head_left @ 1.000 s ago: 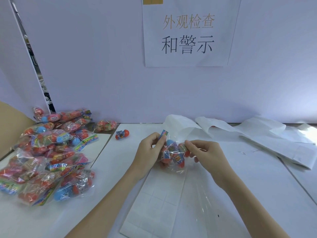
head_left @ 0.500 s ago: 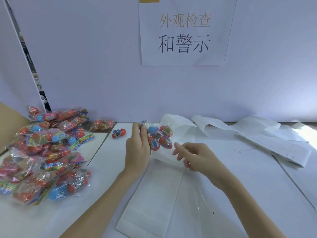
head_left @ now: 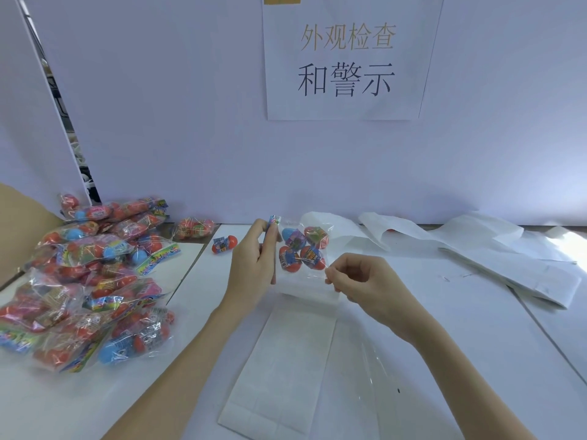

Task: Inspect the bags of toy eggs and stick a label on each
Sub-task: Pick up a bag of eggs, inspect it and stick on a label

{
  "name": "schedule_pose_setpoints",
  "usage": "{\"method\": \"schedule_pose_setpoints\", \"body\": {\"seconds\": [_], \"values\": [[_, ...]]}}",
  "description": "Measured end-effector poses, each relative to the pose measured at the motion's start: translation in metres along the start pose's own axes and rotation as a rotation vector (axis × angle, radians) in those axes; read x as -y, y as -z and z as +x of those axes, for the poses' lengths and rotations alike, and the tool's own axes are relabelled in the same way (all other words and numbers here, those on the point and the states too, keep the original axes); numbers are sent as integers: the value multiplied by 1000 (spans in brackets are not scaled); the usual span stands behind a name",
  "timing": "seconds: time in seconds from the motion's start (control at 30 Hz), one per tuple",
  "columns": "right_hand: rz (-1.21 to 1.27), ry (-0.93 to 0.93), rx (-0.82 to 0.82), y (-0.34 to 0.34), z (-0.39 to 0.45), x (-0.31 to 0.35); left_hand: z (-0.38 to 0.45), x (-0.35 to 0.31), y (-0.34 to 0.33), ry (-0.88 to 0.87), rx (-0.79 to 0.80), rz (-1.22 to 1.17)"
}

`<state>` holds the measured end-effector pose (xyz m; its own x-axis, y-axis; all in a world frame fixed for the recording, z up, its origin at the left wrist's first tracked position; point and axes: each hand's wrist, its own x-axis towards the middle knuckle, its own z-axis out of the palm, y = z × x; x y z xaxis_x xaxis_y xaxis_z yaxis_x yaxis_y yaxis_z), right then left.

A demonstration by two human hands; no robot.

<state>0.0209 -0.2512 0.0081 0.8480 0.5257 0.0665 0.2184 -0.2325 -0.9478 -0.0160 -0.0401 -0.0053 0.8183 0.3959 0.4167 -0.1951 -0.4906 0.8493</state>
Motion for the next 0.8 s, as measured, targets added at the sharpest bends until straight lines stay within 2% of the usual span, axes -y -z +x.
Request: {"method": "schedule_pose_setpoints", "body": {"seconds": [0.1, 0.17, 0.37, 0.5, 0.57, 0.7, 0.8], "values": [[-3, 0, -96, 4, -1, -3, -1, -2, 3, -2, 83, -129], [78, -50, -129, 9, -2, -3, -3, 0, 5, -22, 174, -153], [577, -259, -2, 18, 2, 1, -5, 5, 7, -241, 326, 43], [804, -283, 35, 19, 4, -1, -5, 3, 8, -308, 326, 35], [807, -215, 31, 19, 4, -4, -4, 0, 8, -230, 303, -55], [641, -108, -16, 17, 3, -9, 0, -7, 7, 65, 272, -380], [525, -88, 6, 14, 1, -8, 1, -4, 4, 203, 217, -411]]}}
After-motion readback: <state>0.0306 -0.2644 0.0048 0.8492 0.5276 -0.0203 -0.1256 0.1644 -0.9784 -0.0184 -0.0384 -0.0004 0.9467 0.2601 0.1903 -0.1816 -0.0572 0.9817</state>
